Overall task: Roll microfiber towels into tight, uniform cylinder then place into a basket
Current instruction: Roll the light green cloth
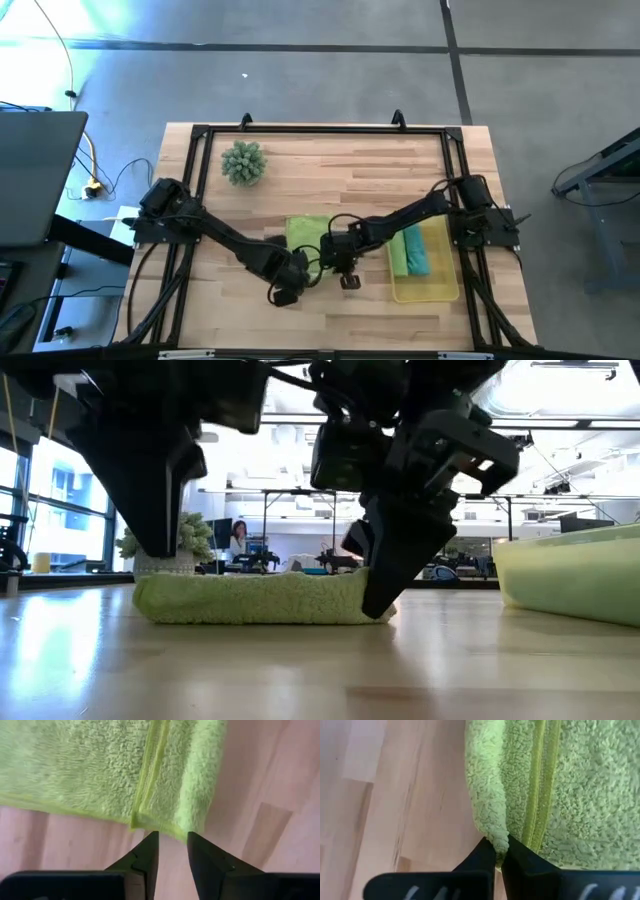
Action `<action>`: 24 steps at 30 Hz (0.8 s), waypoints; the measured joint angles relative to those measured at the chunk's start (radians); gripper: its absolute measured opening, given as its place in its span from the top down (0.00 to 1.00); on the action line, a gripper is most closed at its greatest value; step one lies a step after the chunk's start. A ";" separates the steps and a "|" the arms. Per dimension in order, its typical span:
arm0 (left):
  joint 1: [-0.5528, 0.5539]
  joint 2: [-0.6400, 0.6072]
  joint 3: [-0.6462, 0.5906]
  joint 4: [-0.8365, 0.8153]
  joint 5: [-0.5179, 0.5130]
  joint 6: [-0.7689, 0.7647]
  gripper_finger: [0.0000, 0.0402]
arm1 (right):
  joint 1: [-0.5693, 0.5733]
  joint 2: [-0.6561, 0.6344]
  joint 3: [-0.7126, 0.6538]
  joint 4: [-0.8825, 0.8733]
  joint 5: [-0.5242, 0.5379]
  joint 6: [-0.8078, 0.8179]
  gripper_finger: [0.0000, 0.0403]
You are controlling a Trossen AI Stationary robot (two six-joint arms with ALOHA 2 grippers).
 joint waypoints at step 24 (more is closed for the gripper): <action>-0.110 0.005 -0.125 0.246 -0.356 0.180 0.50 | -0.066 0.001 -0.002 -0.021 -0.114 0.117 1.00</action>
